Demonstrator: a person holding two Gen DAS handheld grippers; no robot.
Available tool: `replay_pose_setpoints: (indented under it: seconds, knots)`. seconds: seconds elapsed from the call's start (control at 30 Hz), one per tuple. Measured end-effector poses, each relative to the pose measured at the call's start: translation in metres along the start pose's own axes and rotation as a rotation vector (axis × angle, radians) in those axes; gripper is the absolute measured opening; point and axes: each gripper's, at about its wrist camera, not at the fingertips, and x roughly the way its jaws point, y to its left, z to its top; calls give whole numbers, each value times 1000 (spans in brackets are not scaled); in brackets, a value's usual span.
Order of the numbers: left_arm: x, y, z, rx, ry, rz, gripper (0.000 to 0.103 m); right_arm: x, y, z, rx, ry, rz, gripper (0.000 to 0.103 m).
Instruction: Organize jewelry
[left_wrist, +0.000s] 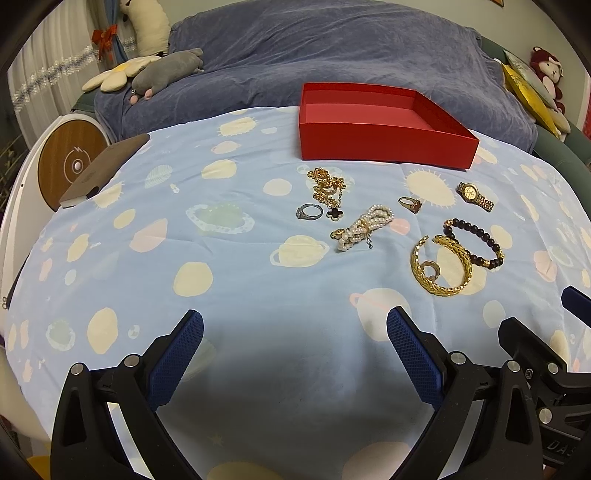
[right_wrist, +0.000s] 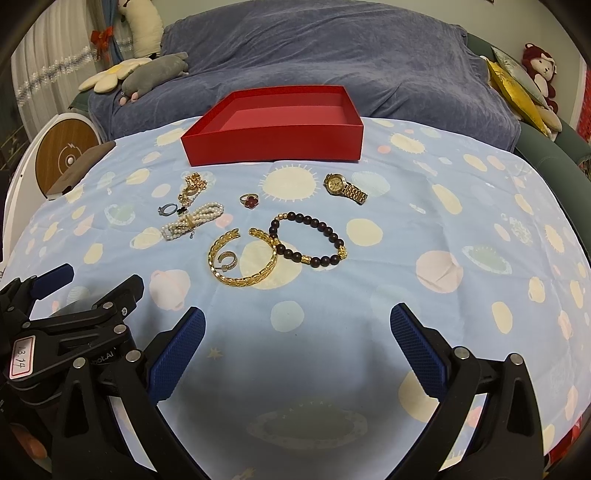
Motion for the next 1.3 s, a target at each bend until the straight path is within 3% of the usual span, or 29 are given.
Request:
replay_pose_setpoints:
  seconds: [1.3]
  knots:
    - [1, -8, -6, 23, 36, -14, 97, 4, 1, -2, -6, 9, -1, 98]
